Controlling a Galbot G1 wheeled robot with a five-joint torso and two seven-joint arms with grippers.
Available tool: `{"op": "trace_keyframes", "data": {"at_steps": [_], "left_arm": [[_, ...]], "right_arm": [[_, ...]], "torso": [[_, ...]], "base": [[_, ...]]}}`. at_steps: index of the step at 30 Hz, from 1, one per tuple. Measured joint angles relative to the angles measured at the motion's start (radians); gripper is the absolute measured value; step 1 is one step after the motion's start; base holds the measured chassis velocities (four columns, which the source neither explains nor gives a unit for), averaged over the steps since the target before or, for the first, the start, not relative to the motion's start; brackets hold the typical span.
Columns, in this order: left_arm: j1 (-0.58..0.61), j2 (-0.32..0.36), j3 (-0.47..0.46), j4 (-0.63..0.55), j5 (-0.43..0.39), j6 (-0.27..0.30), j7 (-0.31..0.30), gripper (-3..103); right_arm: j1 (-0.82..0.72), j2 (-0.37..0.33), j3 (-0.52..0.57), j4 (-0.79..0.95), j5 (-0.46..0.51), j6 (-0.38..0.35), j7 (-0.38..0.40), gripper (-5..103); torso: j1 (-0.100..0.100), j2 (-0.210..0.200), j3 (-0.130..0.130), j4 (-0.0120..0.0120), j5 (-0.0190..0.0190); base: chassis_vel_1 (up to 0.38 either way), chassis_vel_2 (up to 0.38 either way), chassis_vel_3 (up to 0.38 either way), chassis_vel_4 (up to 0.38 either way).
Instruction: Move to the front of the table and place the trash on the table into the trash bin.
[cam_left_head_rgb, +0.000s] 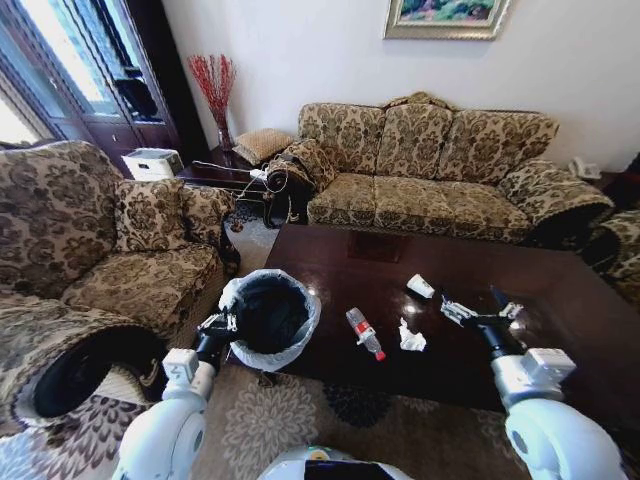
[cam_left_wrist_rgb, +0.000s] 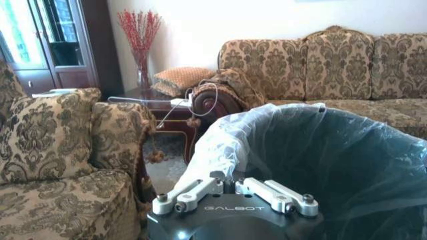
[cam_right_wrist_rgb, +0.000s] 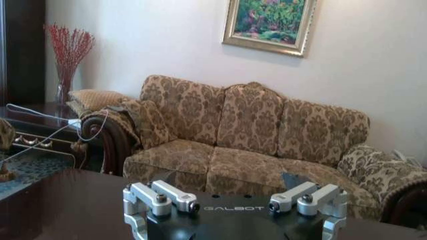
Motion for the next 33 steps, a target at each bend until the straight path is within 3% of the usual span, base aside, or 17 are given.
{"op": "trace_keyframes", "data": {"at_steps": [11,13,14,15,17,25,33], "left_arm": [[0.000,0.000,0.000,0.000,0.000,0.000,0.000,3],[-0.014,0.019,-0.004,0.038,-0.033,-0.119,-0.004,3],[-0.014,0.019,-0.004,0.038,-0.033,-0.119,-0.004,3],[-0.022,0.028,-0.008,0.062,-0.040,-0.182,-0.005,3],[-0.026,0.033,-0.007,0.082,-0.051,-0.214,-0.002,3],[-0.044,0.041,-0.001,0.098,-0.077,-0.208,-0.014,3],[-0.044,0.041,-0.015,0.111,-0.052,-0.186,-0.050,3]], "right_arm": [[0.000,0.000,0.000,0.000,0.000,0.000,0.000,100],[0.005,-0.004,-0.001,-0.012,-0.010,0.019,-0.010,100],[0.005,-0.004,-0.001,-0.012,-0.010,0.019,-0.010,100],[0.019,-0.012,-0.003,-0.042,-0.029,0.043,-0.025,100],[0.030,-0.015,-0.004,-0.058,-0.038,0.051,-0.033,100],[0.029,-0.004,0.001,-0.058,-0.023,0.056,-0.058,100],[0.046,-0.009,-0.014,-0.071,-0.018,0.056,-0.083,100]], "torso": [[0.000,0.000,0.000,0.0000,-0.0001],[0.000,0.000,0.000,-0.0002,-0.0001],[0.000,0.000,0.000,-0.0002,-0.0001],[0.000,0.000,0.000,0.0000,0.0000],[0.000,0.000,0.000,0.0001,-0.0001],[0.000,0.000,0.000,-0.0002,-0.0001],[0.000,0.000,0.000,-0.0001,-0.0001]], "base": [[0.000,0.000,0.000,0.000],[0.000,0.000,0.000,0.000],[0.000,0.000,0.000,0.000],[0.000,0.000,0.000,0.000],[0.000,0.000,0.000,0.000],[0.000,0.000,0.000,0.000],[0.000,0.000,0.000,0.000]]}}
